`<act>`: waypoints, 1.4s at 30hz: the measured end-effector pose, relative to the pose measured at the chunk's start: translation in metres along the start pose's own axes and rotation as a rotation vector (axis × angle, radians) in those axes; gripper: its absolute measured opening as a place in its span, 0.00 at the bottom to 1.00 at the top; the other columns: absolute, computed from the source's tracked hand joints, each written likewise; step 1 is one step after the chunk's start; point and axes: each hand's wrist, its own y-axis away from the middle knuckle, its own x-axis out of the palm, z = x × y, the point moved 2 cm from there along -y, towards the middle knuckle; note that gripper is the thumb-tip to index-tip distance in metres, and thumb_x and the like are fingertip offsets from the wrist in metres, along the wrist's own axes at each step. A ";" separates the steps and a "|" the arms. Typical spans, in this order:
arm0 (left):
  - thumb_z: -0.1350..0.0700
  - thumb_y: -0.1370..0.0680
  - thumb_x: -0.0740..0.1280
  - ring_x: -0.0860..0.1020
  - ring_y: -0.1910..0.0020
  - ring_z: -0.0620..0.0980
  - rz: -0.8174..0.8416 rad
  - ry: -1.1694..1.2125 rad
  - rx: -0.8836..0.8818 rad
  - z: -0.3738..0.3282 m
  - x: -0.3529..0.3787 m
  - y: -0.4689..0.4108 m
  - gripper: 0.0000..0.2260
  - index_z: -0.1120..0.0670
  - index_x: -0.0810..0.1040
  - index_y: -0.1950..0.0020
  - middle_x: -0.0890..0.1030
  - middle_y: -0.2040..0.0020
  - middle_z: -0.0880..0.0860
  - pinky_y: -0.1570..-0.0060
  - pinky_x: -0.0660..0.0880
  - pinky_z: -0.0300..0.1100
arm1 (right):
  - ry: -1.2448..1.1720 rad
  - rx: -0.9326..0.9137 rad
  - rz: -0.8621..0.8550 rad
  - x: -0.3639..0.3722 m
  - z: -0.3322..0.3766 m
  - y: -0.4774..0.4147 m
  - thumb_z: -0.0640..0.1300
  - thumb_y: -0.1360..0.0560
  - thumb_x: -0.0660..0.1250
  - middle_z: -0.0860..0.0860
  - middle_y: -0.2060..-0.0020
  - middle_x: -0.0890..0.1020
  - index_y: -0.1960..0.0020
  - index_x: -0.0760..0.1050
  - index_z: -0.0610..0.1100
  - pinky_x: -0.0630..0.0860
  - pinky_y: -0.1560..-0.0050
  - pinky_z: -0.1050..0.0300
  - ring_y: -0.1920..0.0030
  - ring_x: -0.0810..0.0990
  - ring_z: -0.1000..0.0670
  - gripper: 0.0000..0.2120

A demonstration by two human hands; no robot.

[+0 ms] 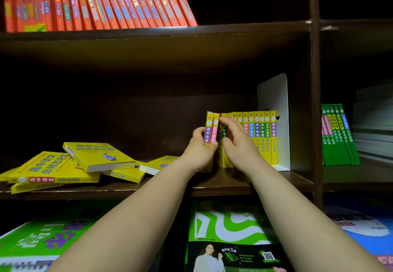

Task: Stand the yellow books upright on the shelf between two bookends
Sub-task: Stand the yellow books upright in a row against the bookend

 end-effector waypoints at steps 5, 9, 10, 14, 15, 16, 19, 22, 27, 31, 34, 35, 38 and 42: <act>0.60 0.24 0.62 0.72 0.52 0.44 0.102 0.102 0.014 0.003 -0.007 0.001 0.25 0.55 0.56 0.30 0.73 0.50 0.48 0.53 0.70 0.35 | -0.024 0.004 0.006 0.003 0.002 -0.002 0.42 0.23 0.58 0.48 0.26 0.57 0.29 0.60 0.50 0.53 0.29 0.57 0.25 0.49 0.51 0.23; 0.60 0.26 0.65 0.75 0.51 0.50 0.060 -0.105 0.069 0.001 -0.006 -0.007 0.28 0.55 0.56 0.30 0.74 0.43 0.55 0.57 0.73 0.38 | 0.004 0.001 -0.070 0.002 0.001 -0.003 0.45 0.25 0.64 0.45 0.30 0.65 0.31 0.63 0.46 0.59 0.29 0.53 0.28 0.58 0.49 0.24; 0.60 0.27 0.66 0.76 0.48 0.53 0.048 -0.130 0.072 0.001 -0.006 -0.009 0.29 0.55 0.57 0.30 0.74 0.41 0.56 0.53 0.73 0.41 | 0.032 -0.006 -0.104 0.001 0.001 -0.003 0.45 0.27 0.66 0.45 0.33 0.68 0.32 0.65 0.45 0.61 0.30 0.52 0.30 0.61 0.48 0.25; 0.59 0.30 0.70 0.75 0.41 0.54 0.053 -0.111 0.054 0.005 -0.008 -0.014 0.32 0.55 0.59 0.30 0.74 0.36 0.56 0.42 0.72 0.44 | 0.214 0.029 -0.150 0.002 0.000 -0.009 0.47 0.30 0.70 0.45 0.38 0.71 0.35 0.66 0.43 0.65 0.39 0.54 0.36 0.65 0.46 0.26; 0.59 0.31 0.71 0.73 0.39 0.53 0.080 -0.127 0.052 0.006 -0.009 -0.015 0.33 0.55 0.59 0.30 0.73 0.35 0.56 0.41 0.70 0.41 | 0.278 0.041 -0.145 0.003 -0.001 -0.010 0.48 0.30 0.70 0.44 0.38 0.71 0.35 0.65 0.43 0.65 0.39 0.53 0.36 0.65 0.45 0.27; 0.59 0.32 0.72 0.72 0.37 0.51 0.124 -0.159 0.049 0.008 -0.010 -0.015 0.36 0.55 0.57 0.29 0.71 0.34 0.55 0.42 0.67 0.36 | 0.342 0.047 -0.147 0.003 -0.001 -0.011 0.49 0.30 0.70 0.44 0.39 0.71 0.36 0.65 0.43 0.65 0.38 0.53 0.36 0.66 0.45 0.27; 0.59 0.33 0.74 0.67 0.35 0.47 0.274 -0.257 0.016 0.016 -0.021 -0.013 0.41 0.53 0.52 0.27 0.67 0.30 0.55 0.47 0.63 0.28 | 0.499 -0.022 -0.193 0.000 0.003 -0.010 0.50 0.29 0.69 0.44 0.36 0.68 0.34 0.63 0.43 0.63 0.37 0.52 0.34 0.64 0.44 0.28; 0.55 0.31 0.72 0.60 0.28 0.50 0.329 -0.391 -0.025 0.028 -0.035 -0.012 0.41 0.52 0.50 0.26 0.60 0.26 0.55 0.36 0.59 0.35 | 0.762 -0.310 -0.100 -0.001 0.007 -0.010 0.46 0.25 0.63 0.44 0.26 0.55 0.27 0.55 0.47 0.50 0.28 0.49 0.26 0.51 0.43 0.29; 0.50 0.30 0.70 0.65 0.30 0.50 0.364 -0.447 -0.068 0.035 -0.036 -0.012 0.33 0.55 0.60 0.29 0.65 0.28 0.54 0.34 0.61 0.38 | 1.022 -0.478 0.111 -0.005 0.002 -0.016 0.50 0.21 0.53 0.46 0.24 0.47 0.27 0.56 0.48 0.35 0.27 0.47 0.25 0.41 0.43 0.23; 0.44 0.28 0.66 0.69 0.33 0.52 0.188 -0.579 -0.039 0.029 -0.054 -0.012 0.29 0.57 0.66 0.32 0.71 0.31 0.55 0.36 0.65 0.41 | 1.094 -0.492 0.129 0.001 0.000 -0.021 0.52 0.21 0.53 0.44 0.24 0.48 0.30 0.61 0.46 0.37 0.27 0.44 0.25 0.43 0.40 0.22; 0.40 0.29 0.64 0.68 0.33 0.54 0.180 -0.689 -0.203 0.034 -0.080 -0.010 0.33 0.58 0.64 0.31 0.69 0.31 0.56 0.37 0.66 0.42 | 1.141 -0.502 0.123 0.004 0.000 -0.028 0.54 0.22 0.53 0.44 0.25 0.50 0.33 0.65 0.44 0.37 0.28 0.42 0.25 0.43 0.39 0.22; 0.38 0.29 0.64 0.69 0.33 0.54 0.218 -0.730 -0.289 0.036 -0.087 -0.008 0.34 0.58 0.63 0.31 0.69 0.31 0.56 0.39 0.67 0.43 | 1.160 -0.507 0.135 0.005 0.001 -0.031 0.55 0.22 0.52 0.44 0.24 0.51 0.34 0.65 0.43 0.36 0.28 0.42 0.25 0.43 0.39 0.22; 0.35 0.29 0.60 0.70 0.36 0.55 0.310 -0.850 -0.411 0.043 -0.092 0.000 0.35 0.59 0.65 0.32 0.70 0.33 0.56 0.41 0.68 0.43 | 1.162 -0.495 0.169 0.011 0.004 -0.038 0.56 0.23 0.52 0.45 0.25 0.53 0.35 0.66 0.43 0.35 0.28 0.43 0.25 0.42 0.40 0.23; 0.34 0.31 0.61 0.72 0.38 0.54 0.227 -0.847 -0.360 0.045 -0.090 0.002 0.34 0.56 0.65 0.33 0.72 0.35 0.54 0.38 0.68 0.45 | 1.072 -0.466 0.132 0.014 0.002 -0.035 0.53 0.23 0.54 0.45 0.25 0.54 0.37 0.67 0.41 0.37 0.27 0.45 0.25 0.43 0.41 0.20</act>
